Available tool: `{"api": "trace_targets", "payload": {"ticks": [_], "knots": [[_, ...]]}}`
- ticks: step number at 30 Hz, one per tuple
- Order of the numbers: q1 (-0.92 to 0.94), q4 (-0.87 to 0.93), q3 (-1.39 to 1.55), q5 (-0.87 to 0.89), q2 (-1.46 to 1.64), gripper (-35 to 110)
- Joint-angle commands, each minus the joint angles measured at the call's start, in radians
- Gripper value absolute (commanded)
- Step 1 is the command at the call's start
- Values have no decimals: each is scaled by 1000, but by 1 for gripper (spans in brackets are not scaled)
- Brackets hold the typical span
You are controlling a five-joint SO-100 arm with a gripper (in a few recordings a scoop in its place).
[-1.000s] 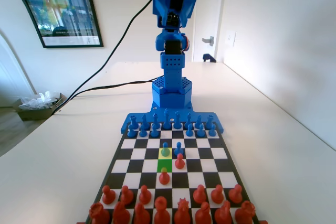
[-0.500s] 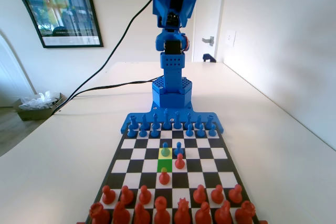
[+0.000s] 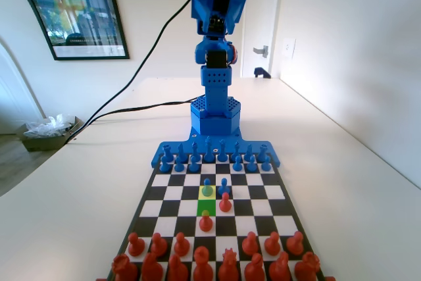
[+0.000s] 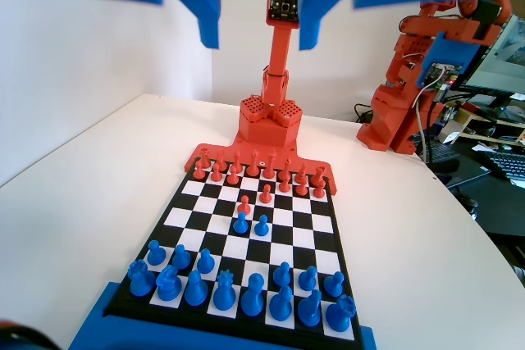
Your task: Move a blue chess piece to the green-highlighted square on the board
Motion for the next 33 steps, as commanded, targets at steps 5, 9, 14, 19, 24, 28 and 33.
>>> {"api": "trace_targets", "payload": {"ticks": [5, 9, 14, 19, 24, 28, 33], "knots": [[2, -9, 3, -11, 11, 14], [2, -9, 3, -11, 11, 14], [2, -9, 3, -11, 11, 14], [2, -11, 3, -11, 11, 14], [2, -9, 2, -11, 11, 15], [12, -9, 2, -9, 11, 15], [3, -9, 3, -11, 11, 8]]}}
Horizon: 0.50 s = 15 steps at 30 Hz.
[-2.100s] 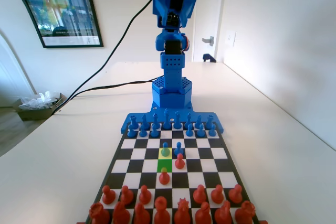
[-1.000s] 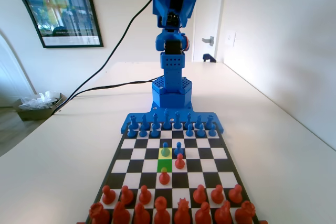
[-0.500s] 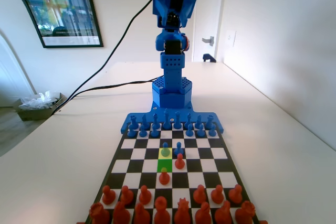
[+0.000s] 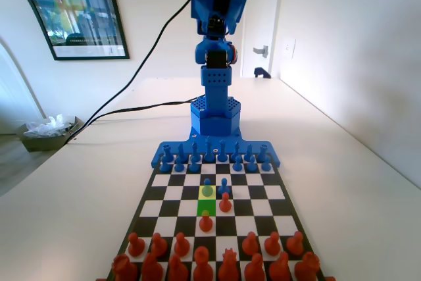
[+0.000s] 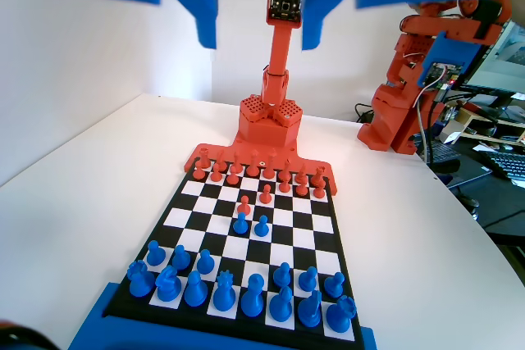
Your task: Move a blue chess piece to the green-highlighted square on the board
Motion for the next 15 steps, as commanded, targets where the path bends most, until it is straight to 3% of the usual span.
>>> {"api": "trace_targets", "payload": {"ticks": [1, 3, 15], "knots": [[6, -9, 3, -8, 11, 7], [-2, -9, 3, -8, 11, 1], [-54, 54, -144, 84, -64, 1]]}}
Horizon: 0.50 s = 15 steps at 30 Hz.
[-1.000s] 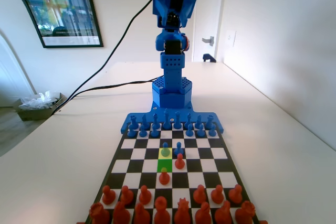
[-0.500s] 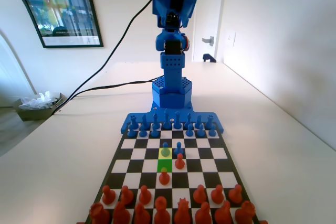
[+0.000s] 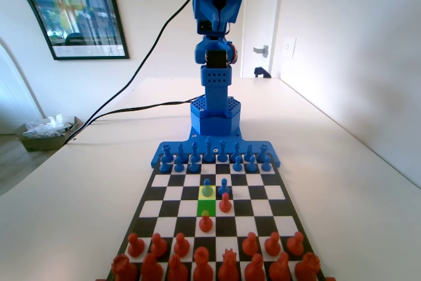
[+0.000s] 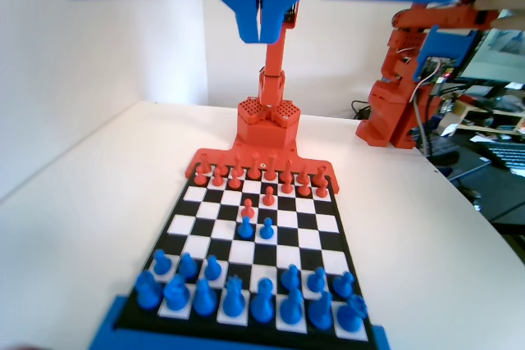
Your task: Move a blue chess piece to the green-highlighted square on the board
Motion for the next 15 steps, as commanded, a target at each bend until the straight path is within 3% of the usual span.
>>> {"api": "trace_targets", "payload": {"ticks": [1, 9, 15], "knots": [[-48, 52, -127, 23, -63, 1], [-52, 183, -307, 74, -267, 1], [-17, 153, -318, 110, -410, 1]]}}
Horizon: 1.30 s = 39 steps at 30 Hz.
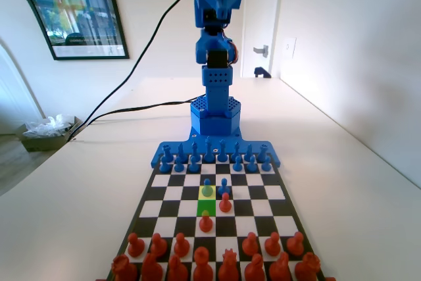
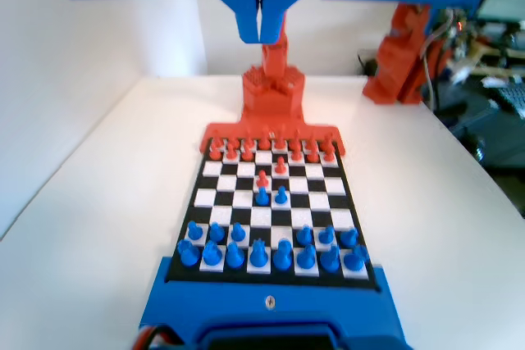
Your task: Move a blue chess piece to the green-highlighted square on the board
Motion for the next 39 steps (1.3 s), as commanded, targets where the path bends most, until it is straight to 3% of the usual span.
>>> {"api": "trace_targets", "payload": {"ticks": [1, 16, 31, 39], "knots": [[14, -5, -54, 9, -89, 1], [78, -120, -26, 130, -494, 1], [204, -497, 156, 216, -784, 1], [213, -658, 233, 403, -884, 1]]}}
